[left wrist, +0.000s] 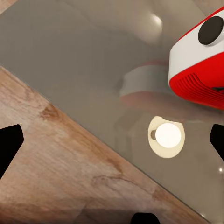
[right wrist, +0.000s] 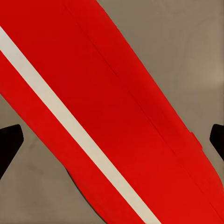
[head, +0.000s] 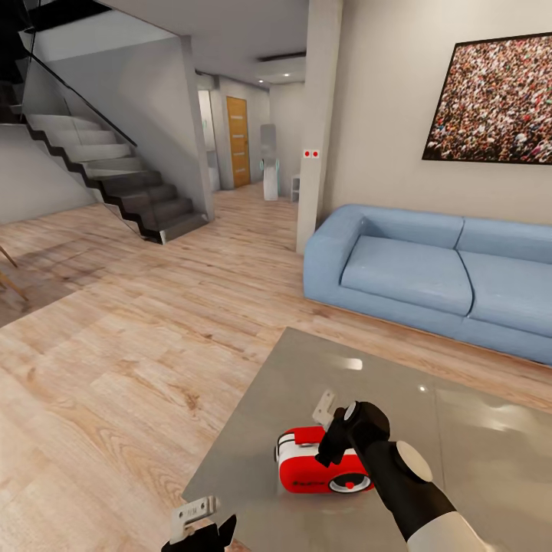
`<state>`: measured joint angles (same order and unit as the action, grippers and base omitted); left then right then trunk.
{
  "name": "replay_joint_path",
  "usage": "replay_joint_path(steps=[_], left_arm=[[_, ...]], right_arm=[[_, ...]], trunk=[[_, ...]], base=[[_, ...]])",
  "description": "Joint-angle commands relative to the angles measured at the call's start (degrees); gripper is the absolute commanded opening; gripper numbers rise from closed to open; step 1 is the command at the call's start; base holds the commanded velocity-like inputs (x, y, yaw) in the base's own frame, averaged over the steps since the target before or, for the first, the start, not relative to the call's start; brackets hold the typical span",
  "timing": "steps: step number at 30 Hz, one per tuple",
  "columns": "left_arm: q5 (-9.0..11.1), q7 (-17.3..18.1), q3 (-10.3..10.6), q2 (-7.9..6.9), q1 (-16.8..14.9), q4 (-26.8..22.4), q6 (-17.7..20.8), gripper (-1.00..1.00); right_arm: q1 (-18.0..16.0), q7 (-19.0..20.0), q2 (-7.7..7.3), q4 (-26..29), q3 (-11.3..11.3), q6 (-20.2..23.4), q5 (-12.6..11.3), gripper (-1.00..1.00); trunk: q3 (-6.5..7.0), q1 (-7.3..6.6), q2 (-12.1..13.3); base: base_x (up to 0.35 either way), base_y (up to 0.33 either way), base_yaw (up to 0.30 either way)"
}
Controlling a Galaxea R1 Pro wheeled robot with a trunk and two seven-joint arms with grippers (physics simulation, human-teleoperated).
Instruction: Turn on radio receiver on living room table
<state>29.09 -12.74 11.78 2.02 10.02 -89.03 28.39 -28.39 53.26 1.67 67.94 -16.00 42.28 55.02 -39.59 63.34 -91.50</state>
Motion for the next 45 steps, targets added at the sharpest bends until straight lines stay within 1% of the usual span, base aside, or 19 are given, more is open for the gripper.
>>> replay_joint_path(steps=[1, 45], left_arm=[[0.00, 0.00, 0.00, 0.00, 0.00, 0.00, 0.00, 1.00], [0.09, 0.02, 0.09, 0.00, 0.00, 0.00, 0.16, 1.00]], right_arm=[[0.00, 0.00, 0.00, 0.00, 0.00, 0.00, 0.00, 1.00], [0.00, -0.01, 0.00, 0.00, 0.00, 0.17, 0.09, 1.00]], trunk=[[0.00, 0.00, 0.00], [0.00, 0.00, 0.00]], base=[[0.000, 0.000, 0.000], [0.000, 0.000, 0.000]])
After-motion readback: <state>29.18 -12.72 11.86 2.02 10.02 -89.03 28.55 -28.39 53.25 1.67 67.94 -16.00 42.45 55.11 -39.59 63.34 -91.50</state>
